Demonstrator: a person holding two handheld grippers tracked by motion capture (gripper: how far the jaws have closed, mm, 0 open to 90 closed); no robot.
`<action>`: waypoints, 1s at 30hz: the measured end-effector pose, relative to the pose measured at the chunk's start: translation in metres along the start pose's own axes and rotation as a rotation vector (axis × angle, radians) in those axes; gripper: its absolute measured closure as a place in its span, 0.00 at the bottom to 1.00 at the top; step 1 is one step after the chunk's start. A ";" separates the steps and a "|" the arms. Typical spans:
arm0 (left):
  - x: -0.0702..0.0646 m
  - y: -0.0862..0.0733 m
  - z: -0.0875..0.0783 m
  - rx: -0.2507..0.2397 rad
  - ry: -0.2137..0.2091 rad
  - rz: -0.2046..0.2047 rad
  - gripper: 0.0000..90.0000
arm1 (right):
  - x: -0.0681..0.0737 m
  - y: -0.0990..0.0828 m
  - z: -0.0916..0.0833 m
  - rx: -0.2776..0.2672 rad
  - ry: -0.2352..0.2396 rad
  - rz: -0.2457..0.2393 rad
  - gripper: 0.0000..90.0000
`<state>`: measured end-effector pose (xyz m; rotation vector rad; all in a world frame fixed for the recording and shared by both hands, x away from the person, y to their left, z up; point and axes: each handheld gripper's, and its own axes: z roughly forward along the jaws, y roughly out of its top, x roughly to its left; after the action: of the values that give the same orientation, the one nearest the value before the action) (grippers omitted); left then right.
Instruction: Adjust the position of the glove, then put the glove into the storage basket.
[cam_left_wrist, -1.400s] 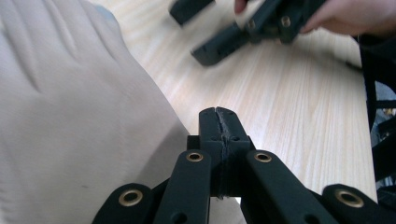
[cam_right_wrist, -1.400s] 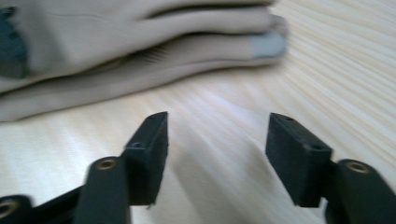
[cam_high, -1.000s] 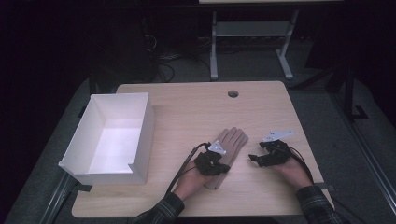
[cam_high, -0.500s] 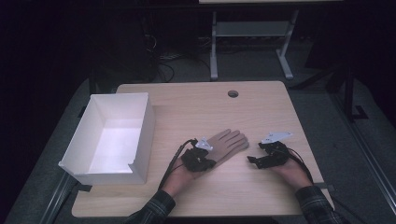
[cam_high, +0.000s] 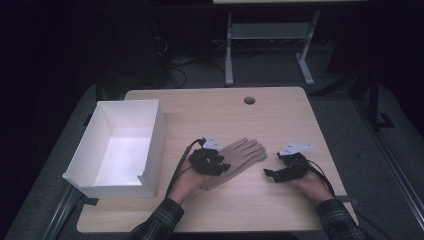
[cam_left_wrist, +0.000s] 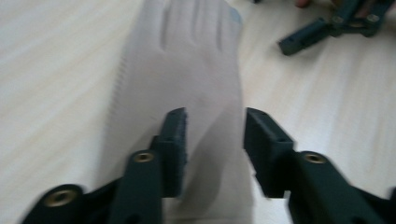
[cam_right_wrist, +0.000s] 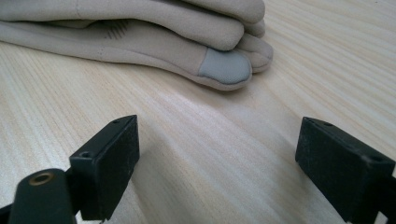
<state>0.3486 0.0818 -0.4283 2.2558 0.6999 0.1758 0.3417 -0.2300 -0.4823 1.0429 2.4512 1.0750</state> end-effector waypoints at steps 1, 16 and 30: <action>0.001 0.002 0.001 -0.006 0.001 -0.004 0.56 | 0.000 0.000 0.000 0.000 0.000 0.000 0.14; 0.014 0.011 0.035 0.069 -0.018 0.058 0.19 | 0.000 0.000 0.000 -0.001 0.000 0.000 0.14; 0.004 0.005 0.054 0.122 0.056 0.115 0.16 | 0.000 0.000 0.000 0.000 0.000 0.000 0.14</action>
<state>0.3722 0.0475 -0.4634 2.4175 0.6247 0.2593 0.3419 -0.2298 -0.4823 1.0430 2.4515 1.0755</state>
